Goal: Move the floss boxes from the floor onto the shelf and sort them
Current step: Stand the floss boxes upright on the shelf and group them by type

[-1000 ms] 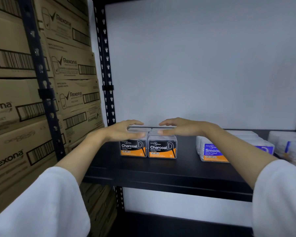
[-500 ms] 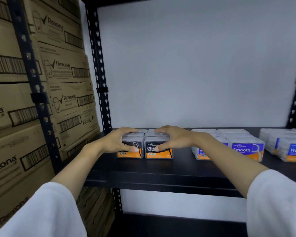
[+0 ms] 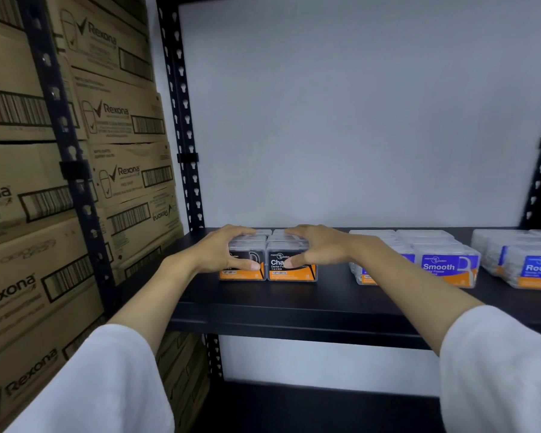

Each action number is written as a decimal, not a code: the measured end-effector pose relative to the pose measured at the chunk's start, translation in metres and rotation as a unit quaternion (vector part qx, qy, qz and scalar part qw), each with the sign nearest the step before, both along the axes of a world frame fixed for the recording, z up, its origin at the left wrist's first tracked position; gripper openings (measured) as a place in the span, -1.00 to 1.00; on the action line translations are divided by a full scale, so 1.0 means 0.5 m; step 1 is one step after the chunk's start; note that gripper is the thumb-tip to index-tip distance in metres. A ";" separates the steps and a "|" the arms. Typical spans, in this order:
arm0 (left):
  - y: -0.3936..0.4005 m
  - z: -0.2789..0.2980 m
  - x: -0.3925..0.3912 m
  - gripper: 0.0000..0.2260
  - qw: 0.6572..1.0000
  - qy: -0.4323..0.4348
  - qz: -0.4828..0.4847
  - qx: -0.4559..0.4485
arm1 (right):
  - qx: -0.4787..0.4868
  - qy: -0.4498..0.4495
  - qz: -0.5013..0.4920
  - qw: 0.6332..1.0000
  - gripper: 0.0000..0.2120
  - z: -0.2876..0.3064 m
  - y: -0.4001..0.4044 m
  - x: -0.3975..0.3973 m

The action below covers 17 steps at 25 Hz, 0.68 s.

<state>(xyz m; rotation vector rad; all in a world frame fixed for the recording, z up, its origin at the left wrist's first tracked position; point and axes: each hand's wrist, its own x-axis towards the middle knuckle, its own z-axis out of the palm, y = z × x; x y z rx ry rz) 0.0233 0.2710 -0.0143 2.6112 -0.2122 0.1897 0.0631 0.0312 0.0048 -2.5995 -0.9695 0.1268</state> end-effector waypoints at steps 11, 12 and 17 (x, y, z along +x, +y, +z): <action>-0.006 -0.006 0.007 -0.31 1.000 -0.014 0.005 -0.012 | -0.027 -0.004 -0.006 1.000 -0.22 0.006 -0.003 0.006; -0.008 -0.007 0.006 -0.31 1.000 -0.017 0.004 -0.010 | -0.030 -0.005 -0.007 1.000 -0.21 0.006 -0.005 0.006; -0.017 -0.004 0.006 -0.28 1.000 0.009 -0.009 -0.013 | -0.039 -0.003 -0.007 0.999 -0.22 0.002 -0.012 0.009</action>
